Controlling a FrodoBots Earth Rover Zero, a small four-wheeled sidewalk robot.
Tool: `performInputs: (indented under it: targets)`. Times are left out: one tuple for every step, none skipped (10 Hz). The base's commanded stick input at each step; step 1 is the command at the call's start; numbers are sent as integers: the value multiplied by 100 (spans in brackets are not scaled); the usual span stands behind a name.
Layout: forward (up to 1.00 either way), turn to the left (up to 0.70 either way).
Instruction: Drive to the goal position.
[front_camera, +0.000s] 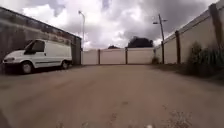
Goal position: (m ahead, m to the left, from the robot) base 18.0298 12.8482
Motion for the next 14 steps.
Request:
performInputs:
  targets:
    - [50, 0]
    - [50, 0]
    - [50, 0]
    - [50, 0]
    - [50, 0]
    - [50, 0]
    - [50, 0]
    - [50, 0]
    - [50, 0]
    - [50, 0]
    - [50, 0]
    - [50, 0]
    - [50, 0]
    - [50, 0]
